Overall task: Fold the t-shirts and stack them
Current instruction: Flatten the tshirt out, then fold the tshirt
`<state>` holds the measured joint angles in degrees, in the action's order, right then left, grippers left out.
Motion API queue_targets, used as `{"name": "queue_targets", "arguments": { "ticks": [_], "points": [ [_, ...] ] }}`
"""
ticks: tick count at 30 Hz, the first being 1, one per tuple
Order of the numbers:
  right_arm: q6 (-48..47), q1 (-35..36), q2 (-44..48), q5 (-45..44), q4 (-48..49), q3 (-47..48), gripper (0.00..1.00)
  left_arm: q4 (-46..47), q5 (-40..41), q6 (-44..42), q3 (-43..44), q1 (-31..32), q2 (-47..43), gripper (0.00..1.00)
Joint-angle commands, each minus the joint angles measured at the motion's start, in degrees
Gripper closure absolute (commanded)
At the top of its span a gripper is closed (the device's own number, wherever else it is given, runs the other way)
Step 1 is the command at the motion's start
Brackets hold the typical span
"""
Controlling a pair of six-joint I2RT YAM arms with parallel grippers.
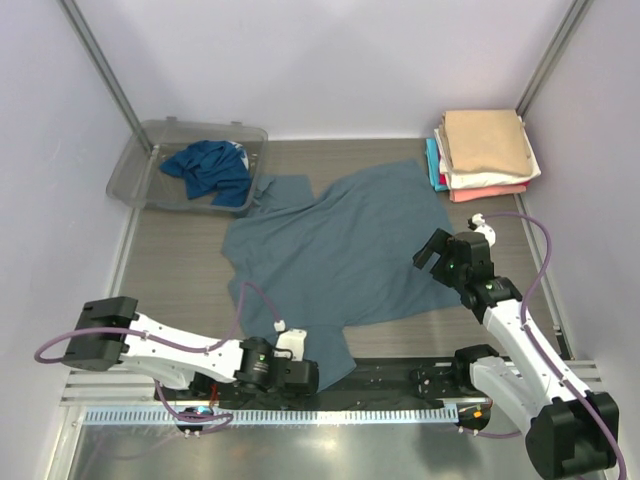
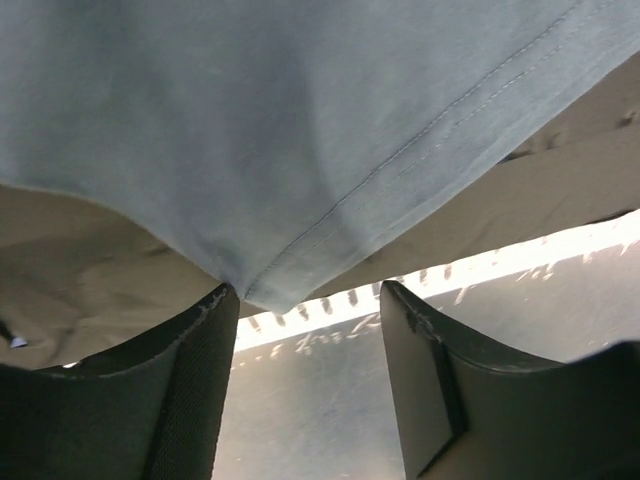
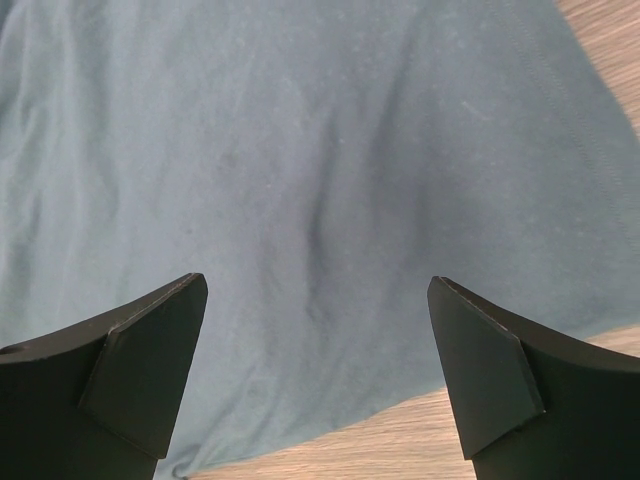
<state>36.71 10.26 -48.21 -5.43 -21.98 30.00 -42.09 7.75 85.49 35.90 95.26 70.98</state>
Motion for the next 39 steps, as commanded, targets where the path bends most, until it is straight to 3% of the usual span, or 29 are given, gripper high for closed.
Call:
{"name": "queue_targets", "arguments": {
  "ticks": [1,5,8,9,12,17,24,28,31,35,37,39],
  "points": [
    [-1.7,-0.2,1.0,-4.1,-0.4,2.0,0.01,4.6,5.6,1.6,0.1,0.4,4.8,0.41],
    [-2.0,-2.8,0.1,-5.6,-1.8,2.5,0.0,3.9,8.0,1.5,0.7,0.4,6.6,0.6],
    [-1.4,-7.0,-0.9,-5.6,-1.7,1.8,0.0,0.4,11.1,1.4,1.8,0.2,5.2,0.96],
    [-1.1,-8.4,-1.6,-5.5,-1.6,1.8,0.0,-1.2,13.7,1.7,2.8,0.2,4.4,1.0],
    [-1.3,-15.4,-5.0,-2.5,-1.6,1.6,0.0,-9.3,19.5,2.6,3.9,-0.3,-2.3,1.0],
    [-0.1,-25.5,-7.5,2.4,-1.3,-0.9,0.0,-11.7,22.2,1.0,0.1,-5.4,-14.3,1.0],
    [8.2,-27.4,-9.4,7.1,2.3,-8.5,0.07,-10.2,21.4,-2.6,-7.6,-13.4,-29.5,1.0],
    [9.7,-27.4,-10.2,7.2,5.2,-11.0,0.11,-10.6,20.3,-4.5,-8.8,-15.7,-30.2,1.0],
    [9.6,-27.4,-10.8,6.0,6.1,-11.1,0.21,-9.9,19.8,-5.6,-9.4,-16.2,-29.0,1.0],
    [10.3,-27.4,-7.9,6.1,5.6,-11.7,0.64,-9.2,20.0,-6.7,-8.7,-16.3,-27.8,1.0],
    [10.7,-27.4,-4.6,6.3,4.8,-12.2,0.73,-9.6,20.4,-7.3,-7.9,-16.5,-27.8,1.0],
    [10.9,-27.4,-2.3,6.5,2.7,-12.2,0.89,-10.2,20.6,-7.3,-6.9,-16.6,-28.2,1.0]
  ]
}}
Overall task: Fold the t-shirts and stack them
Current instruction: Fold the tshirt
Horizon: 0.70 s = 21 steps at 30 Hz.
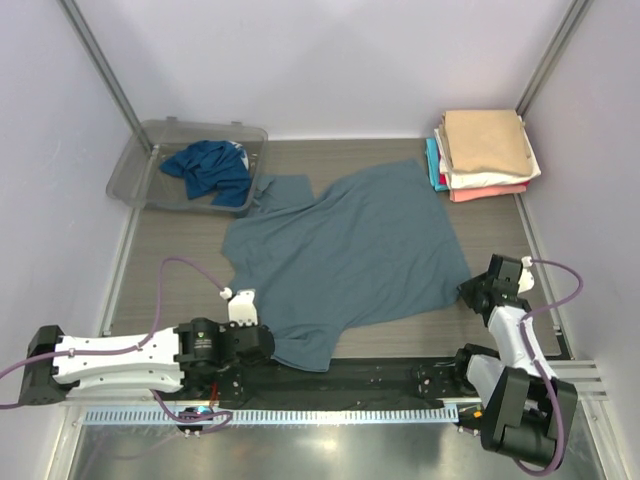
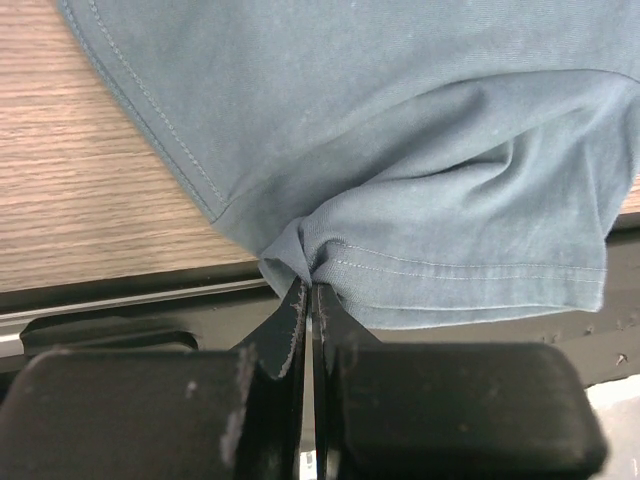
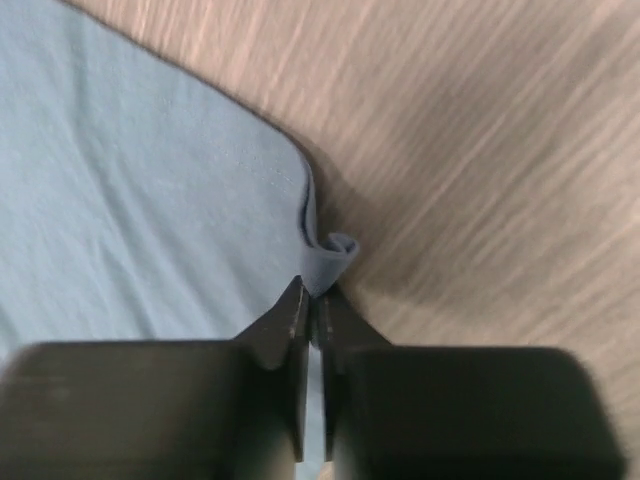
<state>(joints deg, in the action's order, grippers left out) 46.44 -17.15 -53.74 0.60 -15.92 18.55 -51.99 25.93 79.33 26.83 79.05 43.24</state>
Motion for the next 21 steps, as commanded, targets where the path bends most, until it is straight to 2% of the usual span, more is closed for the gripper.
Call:
{"name": "queue_targets", "arguments": {
  "ticks": [1,2,7,12,16,21],
  "points": [
    [1.2,0.0,4.1,0.6,-3.8,-0.7,0.94,-0.7,2.7,-1.2,2.4,-0.4,-0.6,1.0],
    [1.3,0.0,6.0,0.8,-5.2,-0.5,0.99,-1.2,2.8,-1.2,3.2,-0.4,-1.1,1.0],
    [1.3,0.0,10.7,2.9,-10.9,1.5,0.99,-6.6,3.9,-1.1,8.0,-0.4,-2.5,1.0],
    [0.7,-0.1,18.6,0.6,-21.9,6.1,0.99,-13.1,4.5,-1.2,13.9,-0.4,-3.3,1.0],
    [3.0,0.0,23.2,5.6,-27.6,7.6,0.99,-15.9,4.1,-1.2,16.4,-0.4,-4.6,1.0],
    [1.5,1.1,23.9,6.8,-32.7,10.8,0.99,-19.9,4.2,-1.6,21.3,-0.4,-5.6,1.0]
  ]
}}
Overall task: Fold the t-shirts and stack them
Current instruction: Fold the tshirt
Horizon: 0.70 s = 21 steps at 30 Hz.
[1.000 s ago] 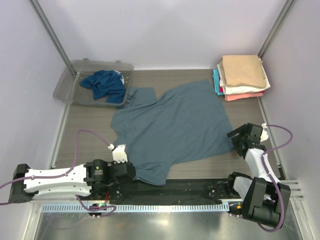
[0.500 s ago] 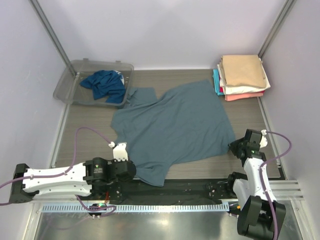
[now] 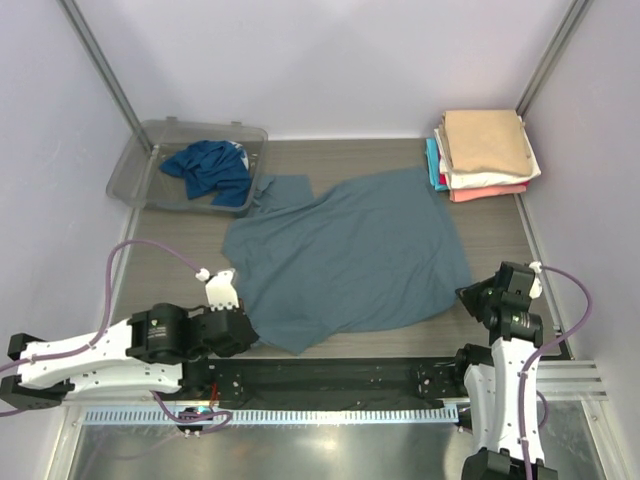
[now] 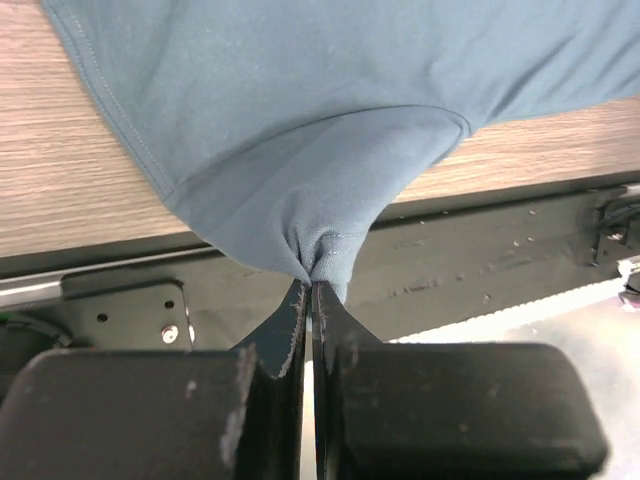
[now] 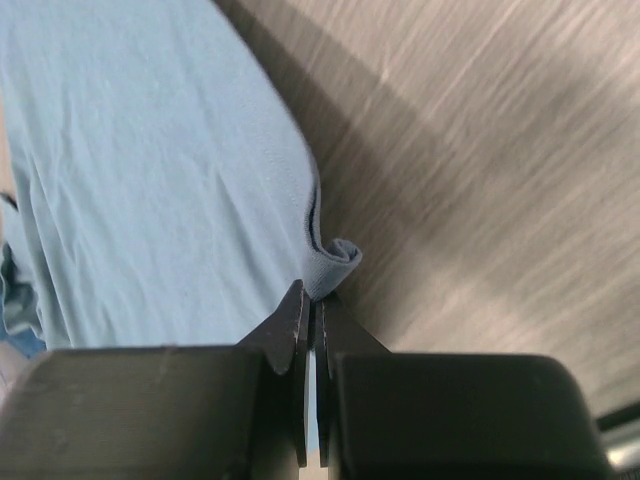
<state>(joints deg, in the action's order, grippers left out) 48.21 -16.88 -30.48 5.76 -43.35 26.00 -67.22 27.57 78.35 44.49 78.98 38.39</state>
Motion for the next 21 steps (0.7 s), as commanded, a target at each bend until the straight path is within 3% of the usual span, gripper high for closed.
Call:
{"name": "queue_targets", "arguments": {
  "ticks": [1,7,9,14,21],
  "points": [
    [-0.8,1.0,1.2,1.3,-5.6,4.5,0.99,-5.4,3.3,-0.8,5.5,-0.2,-0.3,1.0],
    [-3.3,1.2,-4.6,4.1,0.5,7.7,0.99,-6.9,11.8,-9.2,13.7,-0.7,6.2,1.0],
    [-3.8,1.2,-8.3,4.1,2.2,8.8,0.99,-5.5,12.1,-14.1,16.1,-3.9,10.8,1.0],
    [-4.5,1.2,-17.2,4.4,8.8,12.5,0.99,4.4,1.8,-32.9,20.4,-21.5,16.9,1.0],
    [-5.9,1.4,-28.9,6.0,16.3,15.8,0.99,12.1,-9.9,-47.1,23.7,-40.7,24.4,1.0]
  ]
}}
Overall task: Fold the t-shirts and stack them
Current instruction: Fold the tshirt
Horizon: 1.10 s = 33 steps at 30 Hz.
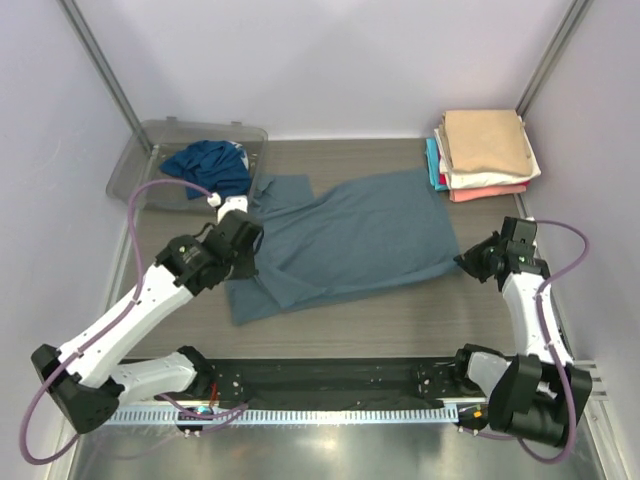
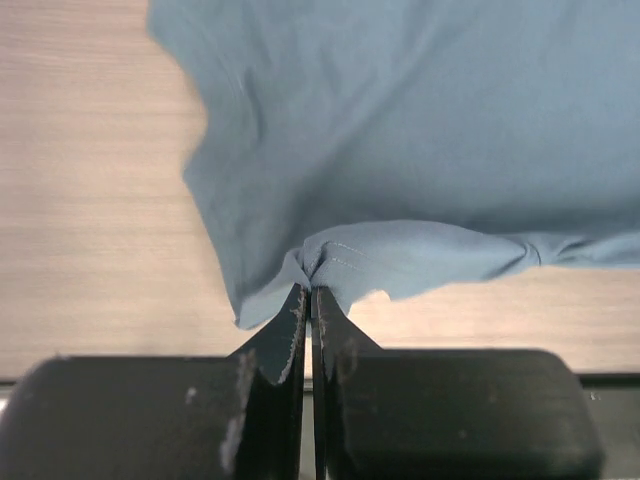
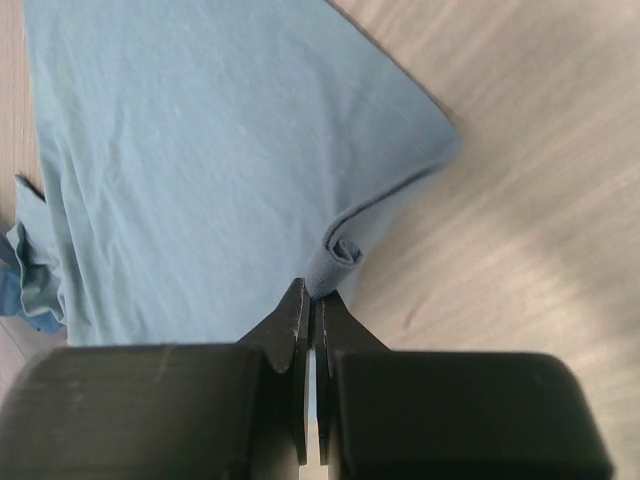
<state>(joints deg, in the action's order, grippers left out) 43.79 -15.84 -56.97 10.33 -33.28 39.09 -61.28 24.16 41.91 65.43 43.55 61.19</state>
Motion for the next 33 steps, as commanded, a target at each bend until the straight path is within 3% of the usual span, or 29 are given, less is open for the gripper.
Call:
{"name": "queue_targets", "arguments": {
  "ticks": [1,10,23,26,27,29,30,33],
  "points": [
    [-1.7,0.5,-4.7,1.5,7.6,3.3,0.99,6.8,-7.3,-11.5,3.1,-6.7,3.3,1.0],
    [-2.9,2.8,-17.5,0.9,12.9,9.0,0.99,12.0,-11.2,-16.6,5.5,-18.2,11.2,1.0],
    [-2.6,4.7,-32.2,0.7,17.1,16.3,0.98,14.3,-12.0,-19.4,8.6,-23.1,20.9,1.0],
    [-3.4,5.0,-36.9,1.8,17.6,19.3,0.73,14.8,-12.1,-19.5,10.0,-25.4,24.2,0.89],
    [-3.6,5.0,-38.0,2.1,17.6,21.7,0.59,14.6,-12.2,-18.8,11.6,-26.3,25.5,0.84],
    [-4.1,5.0,-40.7,2.7,17.5,24.0,0.42,13.4,-14.0,-17.9,13.8,-28.9,27.6,0.8],
    [-4.6,4.9,-41.1,2.4,16.2,26.1,0.34,12.9,-14.7,-17.3,15.5,-29.3,27.6,0.62],
    [-6.1,4.5,-38.0,-1.8,14.1,26.0,0.18,13.6,-15.9,-15.1,14.2,-29.4,23.0,0.32]
  ]
}}
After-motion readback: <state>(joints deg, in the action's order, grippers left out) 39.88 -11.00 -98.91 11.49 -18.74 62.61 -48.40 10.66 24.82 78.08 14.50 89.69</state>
